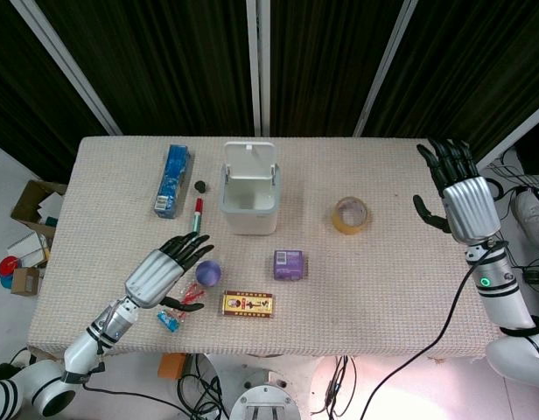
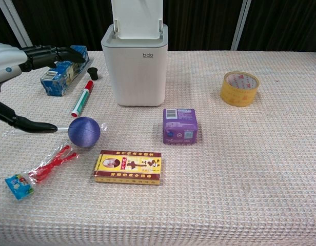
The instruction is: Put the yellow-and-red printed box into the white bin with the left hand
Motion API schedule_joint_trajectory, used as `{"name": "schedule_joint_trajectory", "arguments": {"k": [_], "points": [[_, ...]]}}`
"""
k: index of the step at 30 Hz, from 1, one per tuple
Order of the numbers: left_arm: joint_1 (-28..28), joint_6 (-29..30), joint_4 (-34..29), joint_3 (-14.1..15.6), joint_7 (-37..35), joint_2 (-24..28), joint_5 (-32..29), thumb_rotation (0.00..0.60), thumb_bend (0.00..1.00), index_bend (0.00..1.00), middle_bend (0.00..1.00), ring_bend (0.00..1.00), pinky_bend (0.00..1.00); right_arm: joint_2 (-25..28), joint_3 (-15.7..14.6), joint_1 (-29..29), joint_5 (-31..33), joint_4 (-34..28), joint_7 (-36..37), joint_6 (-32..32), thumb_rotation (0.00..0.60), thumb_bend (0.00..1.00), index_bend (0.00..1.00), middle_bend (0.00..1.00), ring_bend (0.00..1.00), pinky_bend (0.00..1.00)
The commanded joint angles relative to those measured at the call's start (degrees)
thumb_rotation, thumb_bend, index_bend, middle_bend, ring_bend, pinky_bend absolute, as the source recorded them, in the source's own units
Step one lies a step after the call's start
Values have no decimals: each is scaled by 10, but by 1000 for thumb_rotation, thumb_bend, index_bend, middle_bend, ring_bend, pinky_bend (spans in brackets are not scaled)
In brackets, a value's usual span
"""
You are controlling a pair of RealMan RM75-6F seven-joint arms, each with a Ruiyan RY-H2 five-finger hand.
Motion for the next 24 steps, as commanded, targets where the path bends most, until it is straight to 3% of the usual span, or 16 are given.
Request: {"name": "schedule_joint_trajectory", "arguments": {"k": [1,14,19,24], "points": [[0,4,0,1,7,0,2,283,39,91,45,38,195,-1,-2,0,0,1,-2,1,600,346,0,0,0,0],[-8,0,-6,21,7,-8,19,287,41,91,50,68,228,-1,-7,-3,8,7,5,9,600,345,0,0,0,0],[-20,-25,6,47,3,-40,43,378,70,111,117,90,246,-2,-12,-9,14,23,17,11,600,341,0,0,0,0],[-34,-45,35,54,3,-82,55,441,113,155,146,106,256,0,-18,-20,14,35,28,21,600,340,0,0,0,0]]}}
